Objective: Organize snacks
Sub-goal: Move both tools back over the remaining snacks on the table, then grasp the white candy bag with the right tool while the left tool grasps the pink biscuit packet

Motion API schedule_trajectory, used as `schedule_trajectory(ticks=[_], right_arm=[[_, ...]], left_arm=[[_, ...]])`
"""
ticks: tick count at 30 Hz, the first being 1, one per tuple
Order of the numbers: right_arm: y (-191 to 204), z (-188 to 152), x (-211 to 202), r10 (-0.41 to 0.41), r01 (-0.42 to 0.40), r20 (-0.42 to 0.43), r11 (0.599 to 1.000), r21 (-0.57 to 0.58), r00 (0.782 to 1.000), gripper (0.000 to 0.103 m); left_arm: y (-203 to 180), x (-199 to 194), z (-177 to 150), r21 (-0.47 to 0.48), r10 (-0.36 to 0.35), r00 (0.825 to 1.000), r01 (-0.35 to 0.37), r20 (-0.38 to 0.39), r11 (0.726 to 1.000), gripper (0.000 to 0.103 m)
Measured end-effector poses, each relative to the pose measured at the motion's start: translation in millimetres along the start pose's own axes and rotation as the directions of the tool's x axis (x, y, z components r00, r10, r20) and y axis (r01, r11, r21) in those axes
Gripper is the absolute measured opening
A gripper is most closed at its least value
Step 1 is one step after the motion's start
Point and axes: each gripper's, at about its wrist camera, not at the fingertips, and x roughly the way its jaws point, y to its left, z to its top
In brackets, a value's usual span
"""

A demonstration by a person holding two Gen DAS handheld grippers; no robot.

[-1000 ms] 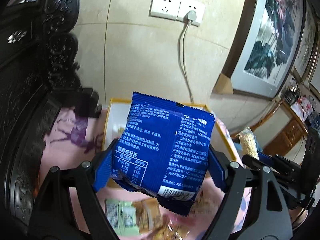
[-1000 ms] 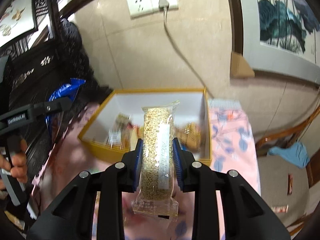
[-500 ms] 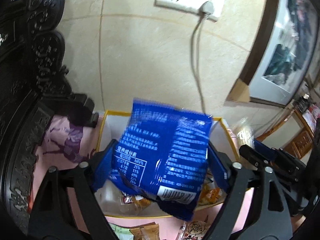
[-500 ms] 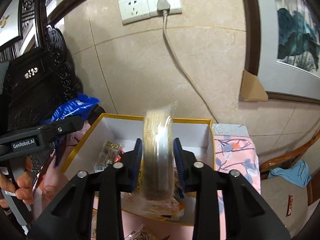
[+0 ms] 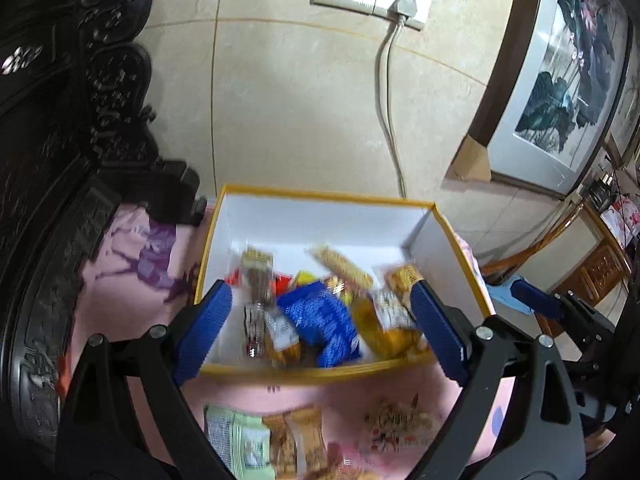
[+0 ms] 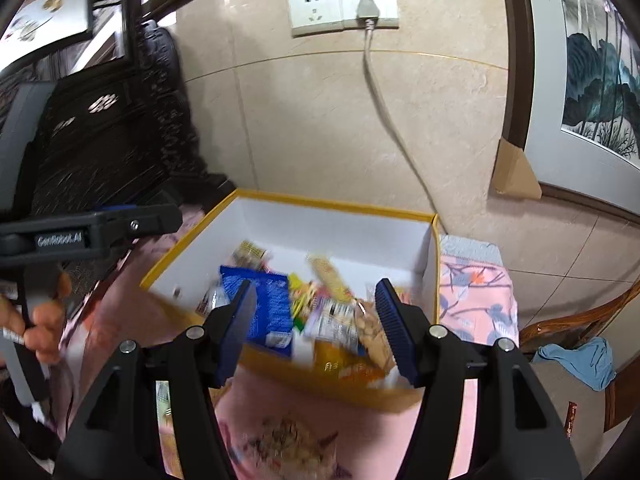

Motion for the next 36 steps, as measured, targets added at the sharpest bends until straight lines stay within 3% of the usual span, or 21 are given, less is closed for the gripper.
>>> schedule_trajectory(ticks=[10, 15, 20, 26, 31, 34, 36], right_arm=[[15, -87, -17, 0.063, -0.067, -0.168, 0.998, -0.020, 0.984, 0.063], [27, -124, -4, 0.046, -0.083, -0.274, 0.989, -0.124, 0.961, 0.063], [31, -142, 23, 0.072, -0.155, -0.359, 0.965, -0.209, 0.930, 0.063], [40, -138, 55, 0.059, -0.228, -0.406, 0.896, -0.382, 0.912, 0.064], [48, -131, 69, 0.070, -0.292, -0.413, 0.814, -0.502, 0.908, 0.073], [55, -130, 80, 0.064, -0.324, -0.423, 0.749, -0.579, 0.904, 0.084], [57, -130, 88, 0.077, -0.362, -0.454, 0.727, -0.583, 0.888, 0.084]], left_arm=[[11, -23, -97, -0.032, 0.054, 0.988, -0.059, -0.147, 0.998, 0.097], [13, -41, -148, -0.016, 0.080, 0.970, -0.086, -0.228, 0.996, 0.097], [20, -59, -176, -0.048, 0.088, 0.960, -0.104, -0.264, 0.993, 0.097], [22, -75, -181, -0.079, 0.111, 0.962, -0.134, -0.251, 0.988, 0.097], [27, -84, -186, -0.102, 0.131, 0.959, -0.160, -0.250, 0.982, 0.097], [30, -85, -190, -0.116, 0.142, 0.955, -0.177, -0.261, 0.977, 0.097], [32, -86, -192, -0.119, 0.150, 0.952, -0.187, -0.266, 0.975, 0.097]])
